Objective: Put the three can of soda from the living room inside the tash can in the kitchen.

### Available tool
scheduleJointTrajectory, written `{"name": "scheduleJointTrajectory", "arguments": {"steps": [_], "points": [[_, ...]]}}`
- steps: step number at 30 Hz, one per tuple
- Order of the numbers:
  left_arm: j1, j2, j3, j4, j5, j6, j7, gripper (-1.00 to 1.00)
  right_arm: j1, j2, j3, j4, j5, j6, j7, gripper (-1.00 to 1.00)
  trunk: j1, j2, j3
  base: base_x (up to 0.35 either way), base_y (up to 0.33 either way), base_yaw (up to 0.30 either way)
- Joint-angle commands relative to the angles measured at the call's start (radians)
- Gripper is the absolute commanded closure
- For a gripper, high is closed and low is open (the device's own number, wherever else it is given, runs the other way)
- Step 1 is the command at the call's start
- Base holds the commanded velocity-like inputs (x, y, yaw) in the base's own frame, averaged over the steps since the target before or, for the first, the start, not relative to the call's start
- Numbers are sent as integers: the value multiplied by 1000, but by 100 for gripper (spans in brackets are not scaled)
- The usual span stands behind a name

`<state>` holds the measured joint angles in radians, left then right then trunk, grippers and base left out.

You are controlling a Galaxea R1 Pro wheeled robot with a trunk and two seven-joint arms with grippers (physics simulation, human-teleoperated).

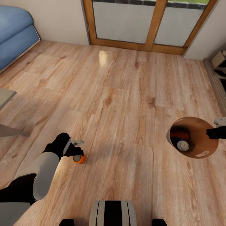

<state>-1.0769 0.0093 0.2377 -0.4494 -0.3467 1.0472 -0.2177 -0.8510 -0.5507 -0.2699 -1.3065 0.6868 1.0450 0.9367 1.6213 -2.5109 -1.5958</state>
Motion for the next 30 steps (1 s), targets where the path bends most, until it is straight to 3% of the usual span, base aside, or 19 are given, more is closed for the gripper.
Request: {"name": "scheduleJointTrajectory", "arguments": {"steps": [1, 29, 30], "points": [[0, 0, 0, 0, 0, 0, 0, -100, 0, 0, 0, 0, -6, 2, 1, 100, 0, 0, 0, 0, 0, 6], [0, 0, 0, 0, -1, 0, 0, -100, 3, 0, -2, -2, -7, 2, 2, 100, 1, -1, -10, 0, 0, 0], [0, 0, -1, 0, -1, 0, -1, 100, 3, 0, -2, -2, -7, 2, 2, 100, 1, -1, -10, 0, 0, 0]]}}
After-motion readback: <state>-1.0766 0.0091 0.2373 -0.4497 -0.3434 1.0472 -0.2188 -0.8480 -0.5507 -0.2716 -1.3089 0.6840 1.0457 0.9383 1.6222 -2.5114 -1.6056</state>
